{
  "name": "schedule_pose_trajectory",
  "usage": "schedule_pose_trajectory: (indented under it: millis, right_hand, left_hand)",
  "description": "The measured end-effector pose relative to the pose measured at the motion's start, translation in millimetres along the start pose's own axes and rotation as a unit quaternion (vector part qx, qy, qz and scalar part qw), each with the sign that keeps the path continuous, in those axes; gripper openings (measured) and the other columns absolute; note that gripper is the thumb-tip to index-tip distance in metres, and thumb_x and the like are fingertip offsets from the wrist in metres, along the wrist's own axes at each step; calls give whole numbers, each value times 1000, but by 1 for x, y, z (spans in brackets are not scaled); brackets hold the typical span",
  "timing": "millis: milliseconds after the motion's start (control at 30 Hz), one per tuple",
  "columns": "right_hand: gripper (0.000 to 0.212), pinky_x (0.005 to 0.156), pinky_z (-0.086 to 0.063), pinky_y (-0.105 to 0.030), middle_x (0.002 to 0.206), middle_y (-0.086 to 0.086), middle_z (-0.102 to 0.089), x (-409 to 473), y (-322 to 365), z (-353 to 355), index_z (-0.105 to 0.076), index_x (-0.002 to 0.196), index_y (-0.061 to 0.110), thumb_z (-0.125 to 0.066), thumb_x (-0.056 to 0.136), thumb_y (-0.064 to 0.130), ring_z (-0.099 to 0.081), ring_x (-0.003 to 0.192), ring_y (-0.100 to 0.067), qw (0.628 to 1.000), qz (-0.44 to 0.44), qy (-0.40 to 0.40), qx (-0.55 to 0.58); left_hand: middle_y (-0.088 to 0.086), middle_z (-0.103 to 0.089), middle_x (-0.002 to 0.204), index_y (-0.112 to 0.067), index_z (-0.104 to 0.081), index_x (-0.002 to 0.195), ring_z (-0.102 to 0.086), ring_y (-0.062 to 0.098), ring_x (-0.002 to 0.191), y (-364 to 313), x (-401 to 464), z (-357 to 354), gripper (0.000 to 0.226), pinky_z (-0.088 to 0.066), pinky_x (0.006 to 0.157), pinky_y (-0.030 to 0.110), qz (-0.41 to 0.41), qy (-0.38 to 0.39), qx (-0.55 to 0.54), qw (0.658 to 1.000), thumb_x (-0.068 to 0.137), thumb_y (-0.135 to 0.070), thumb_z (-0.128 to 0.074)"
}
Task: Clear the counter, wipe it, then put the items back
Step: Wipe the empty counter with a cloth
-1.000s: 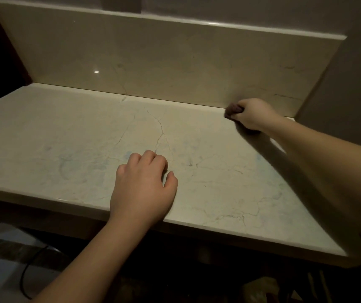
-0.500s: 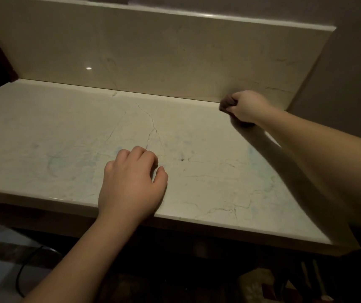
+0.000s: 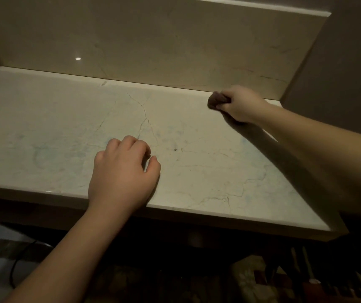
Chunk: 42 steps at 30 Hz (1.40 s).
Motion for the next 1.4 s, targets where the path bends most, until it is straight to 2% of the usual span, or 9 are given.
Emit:
schedule_pose_trajectory:
  millis: [167, 533, 633, 700, 833, 1000, 1133, 1233, 1400]
  right_hand:
    - [21, 66, -33, -33, 89, 0, -51, -58, 23, -6, -59, 89, 13, -58, 92, 34, -47, 79, -19, 992, 124, 25, -6]
    - [14, 68, -27, -28, 87, 1, -52, 23, 12, -11, -52, 82, 19, -58, 90, 28, -49, 86, -23, 998, 59, 25, 11]
    - [14, 68, -29, -27, 92, 2, -52, -35, 37, -12, -53, 84, 20, -61, 89, 30, -47, 87, -15, 986, 149, 63, 41]
    - [12, 66, -32, -14, 95, 6, -51, -85, 57, -11, -60, 93, 18, -60, 89, 28, -43, 81, -3, 968, 225, 96, 64]
    - [17, 71, -33, -8, 98, 5, -53, -120, 72, -10, -64, 99, 14, -60, 88, 27, -43, 83, -3, 941, 307, 127, 66]
    - [20, 71, -30, -27, 98, -2, -52, -31, 49, -10, -60, 95, 10, -62, 90, 28, -49, 90, -20, 975, 213, 58, 20]
    - [20, 62, -20, -29, 82, 2, -48, -1, 46, -16, -52, 86, 12, -60, 90, 29, -48, 85, -22, 986, 159, 48, 3]
    - [12, 67, -25, -26, 88, 6, -47, -49, 71, -19, -53, 87, 19, -62, 88, 28, -45, 85, -15, 967, 240, 66, 53]
    - [24, 71, -37, -19, 91, -3, -56, -174, 108, -16, -62, 89, 9, -49, 85, 28, -48, 80, -10, 882, 423, 163, 126]
  left_hand:
    - [-9, -55, 100, -24, -57, 90, -39, 11, 93, 1, -1, 0, 17, -28, 80, 32, 2, -2, -4, 1000, 90, -37, -46]
    - [-11, -55, 99, -25, -58, 90, -38, 8, 91, 1, -1, 1, 14, -30, 79, 32, 4, -6, -7, 1000, 90, -34, -47]
    - [-10, -56, 98, -24, -59, 89, -41, 11, 92, 1, -1, 1, 15, -31, 79, 32, 10, -11, -4, 1000, 89, -34, -48]
    - [-10, -55, 98, -24, -59, 90, -41, 11, 92, 1, 0, 0, 16, -30, 79, 32, 14, -12, 2, 1000, 90, -35, -47]
    - [-10, -56, 97, -23, -60, 90, -43, 13, 93, 1, 0, 1, 17, -31, 79, 33, 17, -18, 5, 1000, 90, -34, -48]
    - [-9, -58, 97, -21, -61, 89, -44, 14, 93, -1, -1, 2, 15, -32, 78, 33, 15, -22, 0, 1000, 90, -31, -50]
    - [-7, -59, 98, -20, -62, 88, -42, 14, 92, 1, -1, 2, 14, -32, 78, 34, 19, -30, -3, 999, 89, -30, -51]
    - [-7, -59, 98, -20, -62, 88, -42, 13, 93, 0, -1, 2, 15, -33, 78, 34, 19, -30, -7, 999, 89, -29, -51]
    - [-7, -59, 99, -21, -62, 89, -40, 11, 92, 0, 0, 3, 16, -33, 79, 34, 18, -30, -8, 999, 89, -30, -49]
Point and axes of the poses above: each hand's wrist, its own x-axis towards the middle knuckle, its own z-axis out of the back of the hand, y = z × x, the point moved 7 cm from there along x, towards the middle knuckle
